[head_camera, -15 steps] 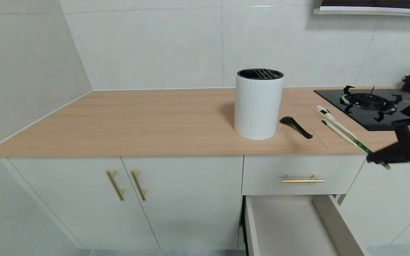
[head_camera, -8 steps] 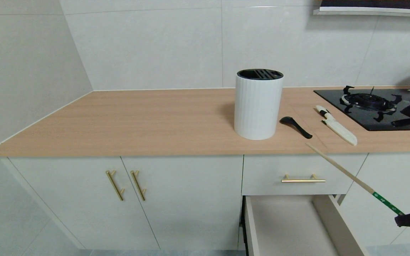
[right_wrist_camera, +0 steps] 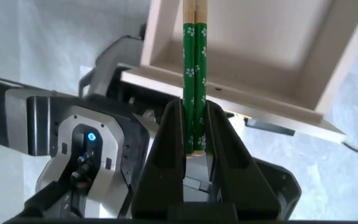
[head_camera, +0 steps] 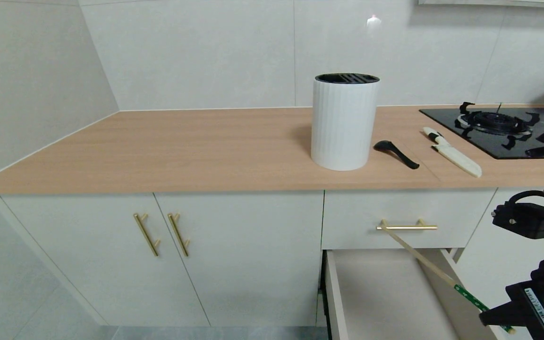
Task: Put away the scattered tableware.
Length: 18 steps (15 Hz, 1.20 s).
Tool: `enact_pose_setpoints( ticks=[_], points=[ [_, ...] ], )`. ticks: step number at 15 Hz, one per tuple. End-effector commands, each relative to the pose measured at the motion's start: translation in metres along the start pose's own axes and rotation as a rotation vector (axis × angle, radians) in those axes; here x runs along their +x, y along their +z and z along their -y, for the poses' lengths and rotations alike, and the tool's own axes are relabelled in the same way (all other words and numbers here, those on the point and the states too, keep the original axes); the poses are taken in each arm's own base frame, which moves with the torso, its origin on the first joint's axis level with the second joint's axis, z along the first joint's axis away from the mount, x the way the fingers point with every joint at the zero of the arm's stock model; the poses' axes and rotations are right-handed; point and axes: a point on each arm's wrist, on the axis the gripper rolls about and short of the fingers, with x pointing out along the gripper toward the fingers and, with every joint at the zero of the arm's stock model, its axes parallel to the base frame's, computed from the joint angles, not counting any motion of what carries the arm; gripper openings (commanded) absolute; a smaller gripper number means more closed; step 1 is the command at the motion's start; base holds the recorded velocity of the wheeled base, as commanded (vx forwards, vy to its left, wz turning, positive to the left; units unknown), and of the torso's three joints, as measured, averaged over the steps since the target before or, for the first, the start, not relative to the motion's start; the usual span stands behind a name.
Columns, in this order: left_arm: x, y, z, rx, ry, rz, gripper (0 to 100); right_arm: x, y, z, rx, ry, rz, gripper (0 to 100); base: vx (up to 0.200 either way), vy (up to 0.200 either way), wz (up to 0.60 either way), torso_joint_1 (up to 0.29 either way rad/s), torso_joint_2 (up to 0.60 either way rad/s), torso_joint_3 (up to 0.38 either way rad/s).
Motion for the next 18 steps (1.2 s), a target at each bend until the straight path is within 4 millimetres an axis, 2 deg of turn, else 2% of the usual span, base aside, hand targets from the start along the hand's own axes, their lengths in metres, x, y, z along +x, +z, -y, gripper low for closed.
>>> enact_pose_setpoints(
  ticks=[1,11,15,16,18],
  points=[
    [0.000,0.000,0.000,-0.001,0.001,0.000,100,0.009,0.001,-0.001,-0.002,-0.010,-0.028,0,0.000,0.000,0.00,-0.154,0.47,0.315],
    [0.000,0.000,0.000,-0.001,0.001,-0.001,100,0.024,0.003,-0.001,-0.004,-0.041,-0.063,0,0.000,0.000,0.00,-0.091,0.45,0.353],
    [0.000,0.000,0.000,0.001,0.001,-0.001,100,0.029,0.004,-0.001,-0.004,-0.048,-0.079,0,0.000,0.000,0.00,-0.008,0.12,0.103],
    [0.000,0.000,0.000,-0.001,0.001,-0.001,100,0.034,0.006,-0.002,-0.004,-0.054,-0.098,0,0.000,0.000,0.00,0.000,0.00,0.000],
    [0.000,0.000,0.000,-0.001,0.001,-0.001,100,0.058,0.013,-0.003,0.001,-0.090,-0.181,0,0.000,0.000,0.00,0.000,0.00,0.000]
  ],
)
